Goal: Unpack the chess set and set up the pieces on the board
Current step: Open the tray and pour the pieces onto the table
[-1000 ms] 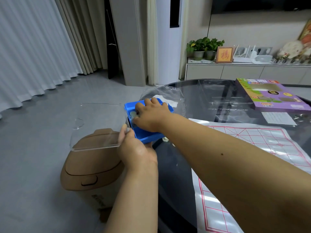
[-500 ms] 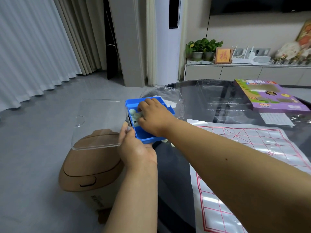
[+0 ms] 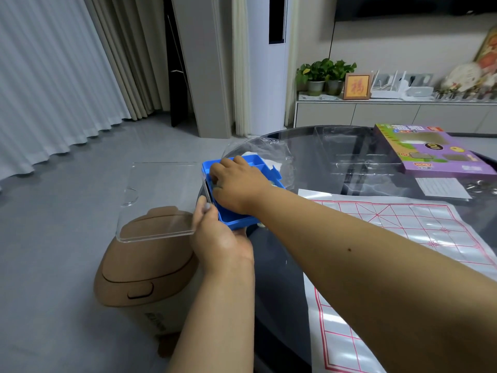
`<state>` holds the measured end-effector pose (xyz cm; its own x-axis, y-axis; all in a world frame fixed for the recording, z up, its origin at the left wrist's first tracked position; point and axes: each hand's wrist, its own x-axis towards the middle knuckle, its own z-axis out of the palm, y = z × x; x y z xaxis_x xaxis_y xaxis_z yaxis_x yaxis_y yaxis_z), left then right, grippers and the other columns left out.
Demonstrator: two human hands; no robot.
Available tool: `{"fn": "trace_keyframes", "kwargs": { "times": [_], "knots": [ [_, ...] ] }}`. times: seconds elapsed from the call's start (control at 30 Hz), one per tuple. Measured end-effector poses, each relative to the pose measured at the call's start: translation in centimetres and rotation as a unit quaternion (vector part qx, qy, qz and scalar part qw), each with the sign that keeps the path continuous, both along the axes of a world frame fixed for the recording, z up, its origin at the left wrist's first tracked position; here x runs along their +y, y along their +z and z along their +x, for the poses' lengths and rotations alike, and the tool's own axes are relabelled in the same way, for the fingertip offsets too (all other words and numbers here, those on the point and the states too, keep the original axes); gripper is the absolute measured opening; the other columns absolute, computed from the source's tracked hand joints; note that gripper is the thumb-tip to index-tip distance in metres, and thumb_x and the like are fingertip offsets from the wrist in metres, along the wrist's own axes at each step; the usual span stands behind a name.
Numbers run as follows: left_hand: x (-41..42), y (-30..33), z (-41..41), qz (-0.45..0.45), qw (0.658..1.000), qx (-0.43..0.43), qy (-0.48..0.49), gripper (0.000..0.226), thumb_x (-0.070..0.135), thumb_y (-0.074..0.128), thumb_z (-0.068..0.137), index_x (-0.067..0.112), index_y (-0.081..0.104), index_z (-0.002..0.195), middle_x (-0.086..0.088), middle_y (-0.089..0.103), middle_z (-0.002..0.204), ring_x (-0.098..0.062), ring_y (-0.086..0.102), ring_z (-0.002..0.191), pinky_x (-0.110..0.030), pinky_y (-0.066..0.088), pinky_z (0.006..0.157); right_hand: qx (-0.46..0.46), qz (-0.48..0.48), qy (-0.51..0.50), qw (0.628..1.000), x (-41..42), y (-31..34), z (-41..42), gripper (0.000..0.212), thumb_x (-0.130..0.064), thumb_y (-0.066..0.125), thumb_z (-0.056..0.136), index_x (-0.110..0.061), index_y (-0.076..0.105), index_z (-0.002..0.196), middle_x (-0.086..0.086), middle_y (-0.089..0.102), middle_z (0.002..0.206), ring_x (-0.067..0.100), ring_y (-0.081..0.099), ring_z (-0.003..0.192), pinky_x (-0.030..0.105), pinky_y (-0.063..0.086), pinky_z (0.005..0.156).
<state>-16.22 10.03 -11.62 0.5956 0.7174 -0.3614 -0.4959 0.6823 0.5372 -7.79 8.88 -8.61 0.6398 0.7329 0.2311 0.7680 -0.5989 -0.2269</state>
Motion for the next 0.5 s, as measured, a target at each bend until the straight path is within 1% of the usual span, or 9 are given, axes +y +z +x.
{"fn": "trace_keyframes", "kwargs": {
  "times": [0.07, 0.13, 0.2, 0.27, 0.3, 0.4, 0.43, 0.5],
  "knots": [
    [0.05, -0.2, 0.01, -0.002, 1.0, -0.004, -0.004, 0.031, 0.002, 0.038, 0.098, 0.024, 0.054, 0.115, -0.014, 0.059, 0.13, -0.033, 0.06, 0.115, -0.05, 0.05, 0.093, -0.009, -0.004, 0.007, 1.0, 0.03, -0.09, 0.12, 0.025, -0.023, 0.045, 0.088, -0.014, 0.049, 0.111, 0.003, 0.05, 0.112, 0.023, 0.037, 0.106, 0.042, 0.041, 0.089],
    [-0.02, -0.21, 0.03, -0.007, 1.0, -0.007, -0.007, 0.031, 0.003, 0.038, 0.099, 0.024, 0.052, 0.116, -0.015, 0.059, 0.128, -0.034, 0.061, 0.114, -0.052, 0.048, 0.095, -0.017, -0.006, 0.02, 1.0, -0.04, -0.18, 0.32, 0.024, -0.021, 0.043, 0.088, -0.013, 0.05, 0.11, 0.003, 0.05, 0.11, 0.021, 0.035, 0.1, 0.041, 0.042, 0.088],
    [0.04, -0.13, 0.05, -0.01, 1.0, -0.01, -0.006, 0.032, 0.003, 0.038, 0.099, 0.025, 0.052, 0.118, -0.015, 0.06, 0.126, -0.033, 0.062, 0.111, -0.048, 0.051, 0.089, -0.027, -0.004, 0.033, 0.999, -0.08, -0.25, 0.5, 0.021, -0.019, 0.042, 0.089, -0.011, 0.051, 0.107, 0.004, 0.052, 0.109, 0.019, 0.034, 0.096, 0.033, 0.038, 0.087],
    [0.3, -0.09, 0.04, -0.014, 1.0, -0.013, 0.001, 0.035, 0.002, 0.038, 0.099, 0.022, 0.053, 0.123, -0.015, 0.061, 0.125, -0.031, 0.064, 0.102, -0.044, 0.053, 0.08, -0.032, -0.004, 0.041, 0.999, -0.05, -0.33, 0.56, 0.023, -0.018, 0.042, 0.09, -0.009, 0.053, 0.108, 0.006, 0.055, 0.11, 0.021, 0.04, 0.1, 0.025, 0.03, 0.081],
    [0.41, -0.16, 0.04, -0.015, 1.0, -0.015, 0.003, 0.036, 0.002, 0.038, 0.099, 0.018, 0.053, 0.127, -0.016, 0.061, 0.124, -0.029, 0.064, 0.096, -0.042, 0.054, 0.076, -0.031, -0.006, 0.041, 0.999, -0.03, -0.34, 0.55, 0.024, -0.018, 0.042, 0.09, -0.008, 0.053, 0.109, 0.006, 0.055, 0.111, 0.022, 0.042, 0.103, 0.025, 0.029, 0.081],
    [0.5, -0.53, 0.06, -0.004, 1.0, -0.03, -0.006, 0.042, 0.001, 0.037, 0.098, 0.006, 0.043, 0.14, -0.022, 0.06, 0.126, -0.023, 0.062, 0.079, -0.037, 0.052, 0.072, -0.009, -0.01, 0.024, 1.0, -0.03, -0.33, 0.53, 0.022, -0.02, 0.041, 0.09, -0.011, 0.051, 0.108, 0.005, 0.054, 0.111, 0.022, 0.042, 0.108, 0.032, 0.037, 0.084],
    [0.5, -0.57, 0.07, -0.001, 0.999, -0.032, -0.008, 0.043, 0.002, 0.036, 0.098, 0.005, 0.041, 0.141, -0.022, 0.061, 0.124, -0.022, 0.061, 0.076, -0.037, 0.052, 0.071, 0.0, -0.012, 0.017, 1.0, 0.0, -0.32, 0.54, 0.02, -0.02, 0.041, 0.09, -0.012, 0.05, 0.106, 0.004, 0.054, 0.111, 0.022, 0.041, 0.108, 0.034, 0.038, 0.084],
    [0.49, -0.55, 0.15, -0.007, 0.999, -0.032, -0.003, 0.041, 0.003, 0.037, 0.099, 0.007, 0.043, 0.139, -0.021, 0.061, 0.124, -0.022, 0.061, 0.076, -0.038, 0.052, 0.073, 0.01, -0.019, 0.011, 1.0, 0.1, -0.36, 0.57, 0.015, -0.02, 0.041, 0.09, -0.013, 0.047, 0.102, 0.005, 0.055, 0.11, 0.021, 0.041, 0.107, 0.034, 0.036, 0.081]
  ]
}}
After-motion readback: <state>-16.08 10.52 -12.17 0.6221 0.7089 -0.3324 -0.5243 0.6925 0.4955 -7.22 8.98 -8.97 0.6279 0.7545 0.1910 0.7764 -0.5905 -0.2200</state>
